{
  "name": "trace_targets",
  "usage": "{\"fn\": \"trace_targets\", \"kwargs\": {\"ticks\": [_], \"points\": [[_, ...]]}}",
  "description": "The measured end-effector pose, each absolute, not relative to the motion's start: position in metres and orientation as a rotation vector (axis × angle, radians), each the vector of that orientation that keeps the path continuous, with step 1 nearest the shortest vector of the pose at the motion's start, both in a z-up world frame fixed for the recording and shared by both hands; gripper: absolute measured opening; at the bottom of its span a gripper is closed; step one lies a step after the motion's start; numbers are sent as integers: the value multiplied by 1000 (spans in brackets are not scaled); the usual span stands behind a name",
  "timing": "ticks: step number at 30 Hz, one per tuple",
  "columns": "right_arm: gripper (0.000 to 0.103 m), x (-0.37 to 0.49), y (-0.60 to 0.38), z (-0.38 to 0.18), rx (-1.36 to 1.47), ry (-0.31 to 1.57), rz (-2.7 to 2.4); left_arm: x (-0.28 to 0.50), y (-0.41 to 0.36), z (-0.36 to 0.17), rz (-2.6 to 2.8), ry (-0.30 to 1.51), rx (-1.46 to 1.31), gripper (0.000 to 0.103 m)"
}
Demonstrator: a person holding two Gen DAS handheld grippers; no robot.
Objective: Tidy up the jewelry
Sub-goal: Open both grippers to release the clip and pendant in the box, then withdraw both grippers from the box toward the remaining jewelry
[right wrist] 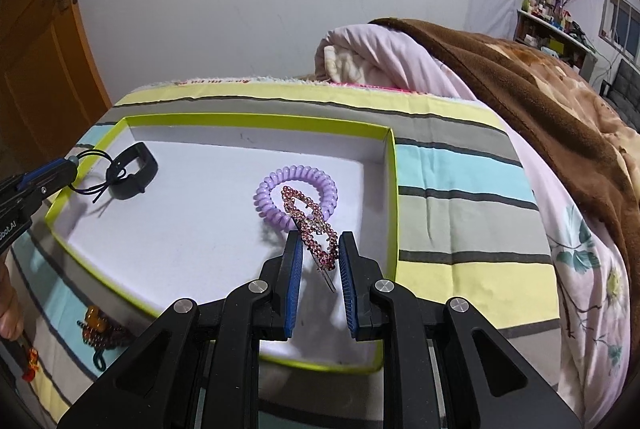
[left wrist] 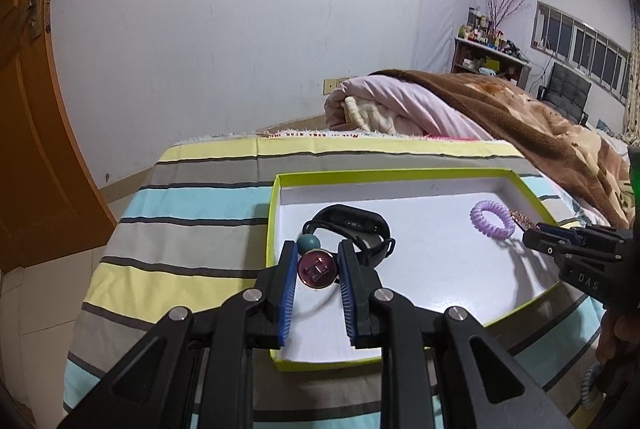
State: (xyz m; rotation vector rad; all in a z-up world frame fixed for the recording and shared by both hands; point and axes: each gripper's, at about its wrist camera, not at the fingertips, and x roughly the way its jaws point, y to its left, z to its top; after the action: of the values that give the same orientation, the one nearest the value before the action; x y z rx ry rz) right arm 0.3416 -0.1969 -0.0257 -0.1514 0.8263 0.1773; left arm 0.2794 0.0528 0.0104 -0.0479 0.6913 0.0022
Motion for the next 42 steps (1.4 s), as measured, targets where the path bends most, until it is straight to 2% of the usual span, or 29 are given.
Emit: {"fn": "trace_targets", "kwargs": {"ticks": [11, 13, 15, 29, 42], "points": [[21, 345, -189, -33, -179, 859, 194, 286, 58, -1, -1, 763, -70, 22], [29, 342, -190, -31, -174, 851, 193, 285, 58, 0, 3, 763, -69, 23], [31, 339, -191, -27, -169, 839, 192, 282, 59, 2, 3, 760, -70, 27], [31, 287, -196, 6, -148, 778, 216, 234, 57, 33, 17, 690, -59, 28], [31, 188, -195, 31, -135, 686, 253, 149, 40, 52, -1, 622, -60, 28]]}}
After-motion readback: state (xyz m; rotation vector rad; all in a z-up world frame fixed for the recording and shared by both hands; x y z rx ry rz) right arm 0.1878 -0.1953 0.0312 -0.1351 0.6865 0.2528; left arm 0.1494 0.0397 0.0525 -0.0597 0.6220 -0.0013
